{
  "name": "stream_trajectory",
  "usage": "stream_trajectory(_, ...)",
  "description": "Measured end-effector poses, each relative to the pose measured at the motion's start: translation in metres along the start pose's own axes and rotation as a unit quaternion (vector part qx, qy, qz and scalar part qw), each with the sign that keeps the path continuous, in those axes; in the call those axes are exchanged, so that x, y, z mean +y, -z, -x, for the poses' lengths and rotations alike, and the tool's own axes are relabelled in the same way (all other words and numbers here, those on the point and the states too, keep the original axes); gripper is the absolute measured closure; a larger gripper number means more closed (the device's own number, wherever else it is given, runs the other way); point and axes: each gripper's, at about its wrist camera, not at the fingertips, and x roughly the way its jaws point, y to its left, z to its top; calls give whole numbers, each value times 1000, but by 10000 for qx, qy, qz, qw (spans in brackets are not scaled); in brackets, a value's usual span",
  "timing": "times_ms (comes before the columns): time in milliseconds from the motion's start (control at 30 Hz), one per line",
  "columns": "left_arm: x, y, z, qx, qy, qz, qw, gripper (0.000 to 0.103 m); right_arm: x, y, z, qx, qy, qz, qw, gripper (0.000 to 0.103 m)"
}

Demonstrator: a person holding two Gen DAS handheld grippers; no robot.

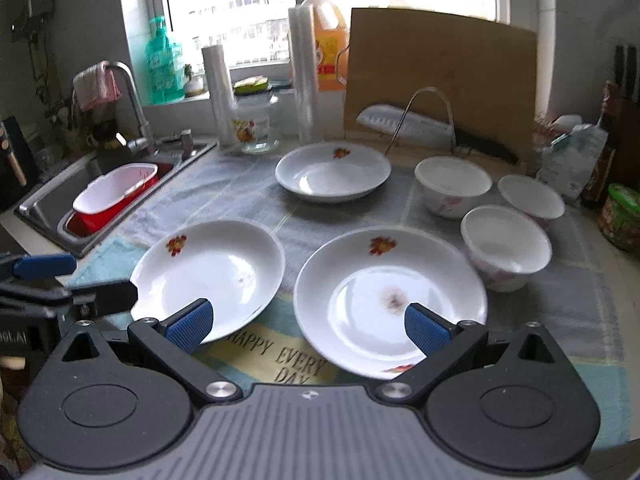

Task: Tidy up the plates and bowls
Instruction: 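Close the left tool on the rim of the white fruit-print plate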

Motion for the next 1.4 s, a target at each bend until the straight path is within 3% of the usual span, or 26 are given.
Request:
stream_trajectory(300,52,-4,-24,54,-123,-33,9999,1,42,21,-49,586,-163,428,9972,0)
stream_trajectory(667,86,-18,-65,504,253,-308,9979,1,76,33,-101,897,-174,912,9916,0)
stream_trajectory(1067,88,-37,-114,1010,885,-885,9870,1,84,34,-113,393,-465,1235,9905,0)
stream_trajectory(1400,82,-58,-162,1408,1588,-1428,9667,1,83,43,-108,140,-457,1192,9917,0)
